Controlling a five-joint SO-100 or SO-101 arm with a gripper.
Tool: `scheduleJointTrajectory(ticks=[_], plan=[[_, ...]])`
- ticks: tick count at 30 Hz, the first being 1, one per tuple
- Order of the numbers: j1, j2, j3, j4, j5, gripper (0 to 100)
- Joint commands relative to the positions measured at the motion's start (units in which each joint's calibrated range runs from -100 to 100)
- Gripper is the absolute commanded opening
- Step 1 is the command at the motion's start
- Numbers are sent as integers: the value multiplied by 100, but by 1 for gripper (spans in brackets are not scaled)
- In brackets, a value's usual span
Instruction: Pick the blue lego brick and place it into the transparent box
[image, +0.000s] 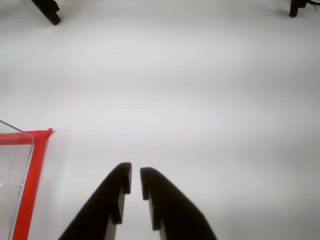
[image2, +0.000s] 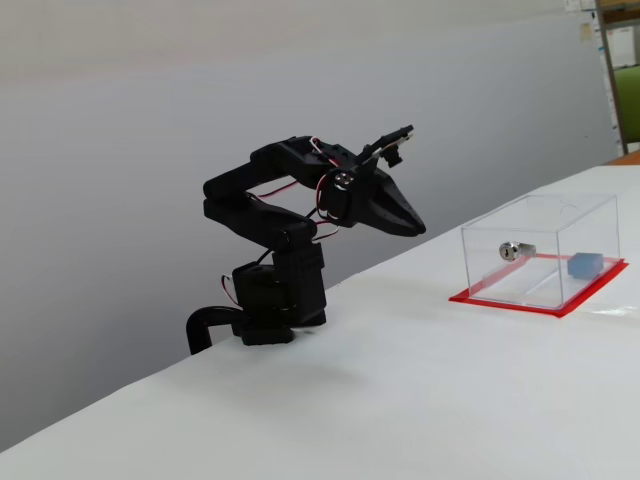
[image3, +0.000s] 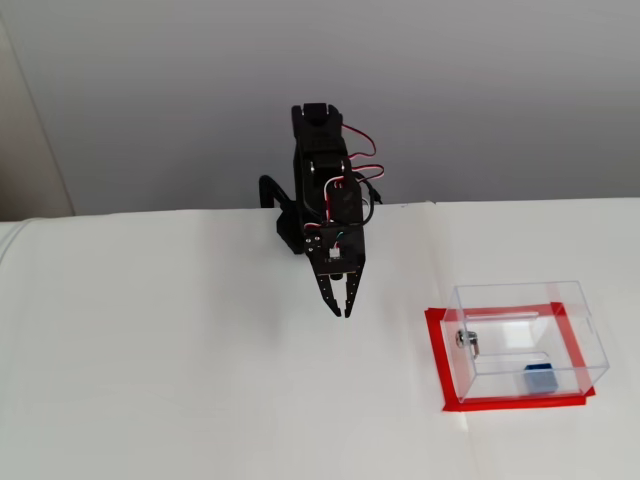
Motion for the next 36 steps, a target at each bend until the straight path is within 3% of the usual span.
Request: scheduleJointTrajectory(ticks=[1, 11, 16, 25, 36], plan=[[123, -737, 666, -106, 13, 2], [137, -2731, 2781, -97, 13, 3], [145, -2765, 3351, -97, 13, 3], [145, -2765, 3423, 373, 603, 2], [219, -2774, 3423, 825, 441, 2]])
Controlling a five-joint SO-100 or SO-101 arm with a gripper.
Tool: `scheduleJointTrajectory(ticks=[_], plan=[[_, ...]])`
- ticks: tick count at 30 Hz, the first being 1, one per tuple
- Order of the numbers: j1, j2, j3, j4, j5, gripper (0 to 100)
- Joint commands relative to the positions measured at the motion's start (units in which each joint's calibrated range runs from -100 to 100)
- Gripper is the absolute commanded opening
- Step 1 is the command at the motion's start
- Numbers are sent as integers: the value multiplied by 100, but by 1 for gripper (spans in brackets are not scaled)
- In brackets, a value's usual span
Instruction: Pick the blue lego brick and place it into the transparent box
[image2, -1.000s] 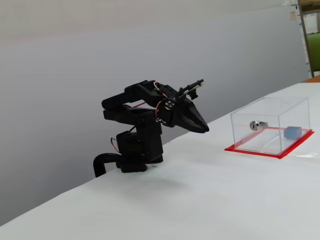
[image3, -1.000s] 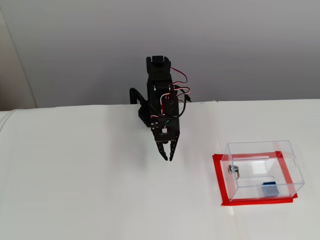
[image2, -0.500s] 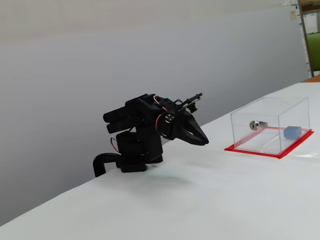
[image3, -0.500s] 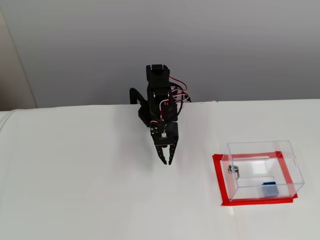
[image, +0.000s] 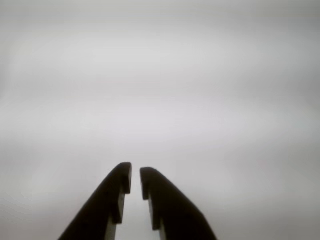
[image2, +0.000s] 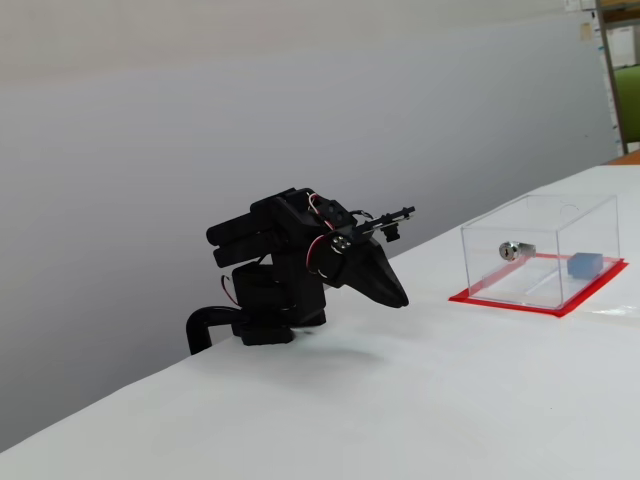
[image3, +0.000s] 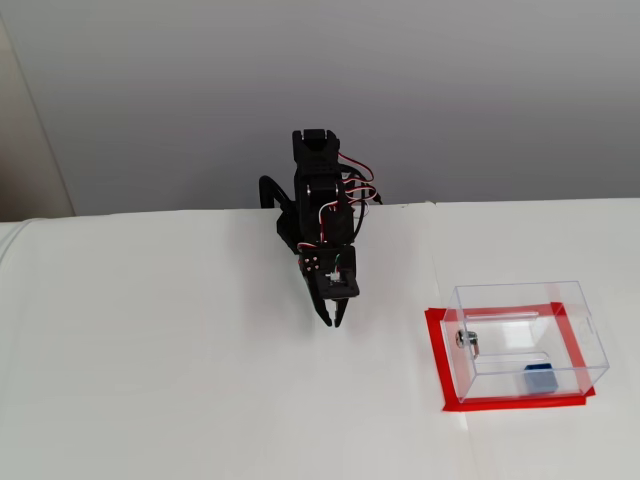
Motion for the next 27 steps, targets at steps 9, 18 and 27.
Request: scheduleJointTrajectory(ticks=[9, 18, 27], plan=[[141, -93, 96, 11, -215, 2], [141, -76, 87, 11, -204, 2], [141, -76, 87, 11, -204, 2]])
